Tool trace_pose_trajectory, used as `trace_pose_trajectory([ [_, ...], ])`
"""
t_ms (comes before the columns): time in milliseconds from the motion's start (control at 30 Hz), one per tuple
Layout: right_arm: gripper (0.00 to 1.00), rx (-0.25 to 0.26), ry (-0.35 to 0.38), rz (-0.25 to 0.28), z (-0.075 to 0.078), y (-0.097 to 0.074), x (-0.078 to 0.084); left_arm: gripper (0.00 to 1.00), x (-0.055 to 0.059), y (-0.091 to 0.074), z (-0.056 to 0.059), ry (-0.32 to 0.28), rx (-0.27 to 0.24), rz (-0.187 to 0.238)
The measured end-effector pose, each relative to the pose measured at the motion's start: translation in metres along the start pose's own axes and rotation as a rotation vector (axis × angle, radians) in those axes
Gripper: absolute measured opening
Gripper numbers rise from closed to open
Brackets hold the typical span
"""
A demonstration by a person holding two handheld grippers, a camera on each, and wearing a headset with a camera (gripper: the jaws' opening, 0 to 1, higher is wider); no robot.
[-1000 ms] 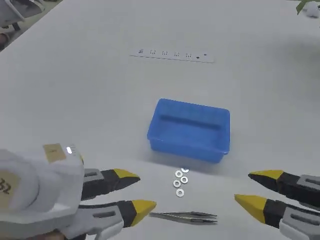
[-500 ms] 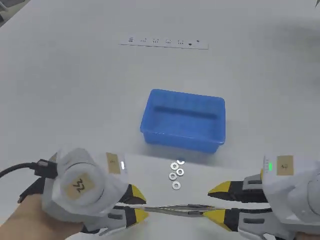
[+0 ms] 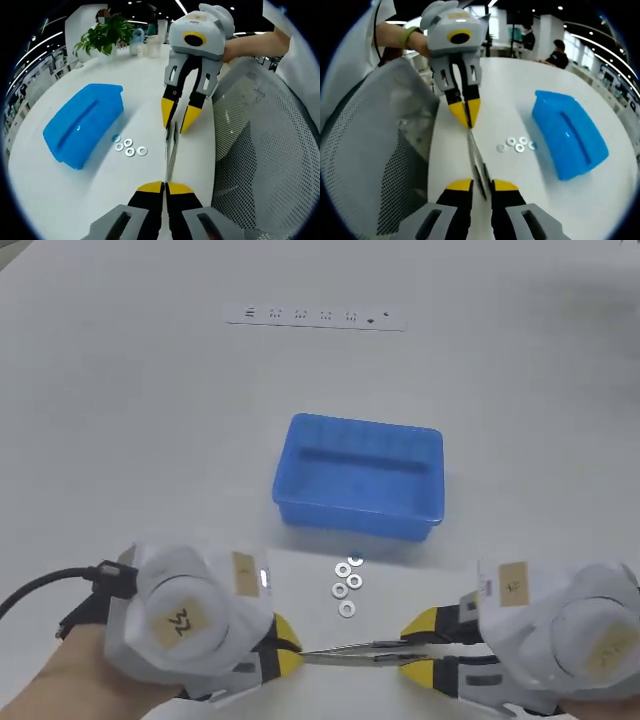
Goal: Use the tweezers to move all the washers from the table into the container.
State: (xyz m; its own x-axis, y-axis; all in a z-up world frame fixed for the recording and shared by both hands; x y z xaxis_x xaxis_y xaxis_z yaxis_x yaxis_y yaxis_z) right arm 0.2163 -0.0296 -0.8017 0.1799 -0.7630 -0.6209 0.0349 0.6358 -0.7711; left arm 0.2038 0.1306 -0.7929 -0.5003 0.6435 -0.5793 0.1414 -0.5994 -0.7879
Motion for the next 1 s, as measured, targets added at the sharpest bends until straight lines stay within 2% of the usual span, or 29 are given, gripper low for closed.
trace_pose_trajectory([
  [233,0.09,0.0,-0.019,0.035,0.002,0.002,-0.007,0.0,-0.018,-0.026,0.012,0.043,0.023,0.062],
  [400,0.08,-0.009,-0.034,0.07,0.003,0.003,-0.016,0.0,-0.031,-0.04,0.02,0.06,0.029,0.087],
  [533,0.08,-0.019,-0.053,0.101,0.003,0.005,-0.024,0.0,-0.042,-0.048,0.025,0.118,0.027,0.1],
  [633,0.09,-0.033,-0.051,0.155,0.004,0.006,-0.032,0.0,-0.051,-0.051,0.029,0.143,0.03,0.099],
  [767,0.07,-0.027,-0.047,0.17,0.01,0.008,-0.035,0.0,-0.061,-0.053,0.03,0.169,0.028,0.09],
  [1000,0.07,0.011,-0.014,0.219,0.018,0.01,-0.042,0.0,-0.076,-0.059,0.026,0.182,0.021,0.082],
])
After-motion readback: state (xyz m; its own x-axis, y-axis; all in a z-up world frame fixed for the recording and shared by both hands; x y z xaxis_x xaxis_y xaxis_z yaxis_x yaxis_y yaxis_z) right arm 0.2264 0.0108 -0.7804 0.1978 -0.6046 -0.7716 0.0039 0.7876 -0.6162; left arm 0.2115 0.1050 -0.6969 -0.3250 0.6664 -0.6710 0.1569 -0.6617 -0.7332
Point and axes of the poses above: the centre of the closed fingertips' face, and the gripper's own axes: y roughly forward along the fingers, z roughly to its right, x roughly out of its underside, the point moved 7 cm from there along -y, roughly backward along the fingers, and after that the axes turned 15 degrees about -y, right-handed, at the moved point
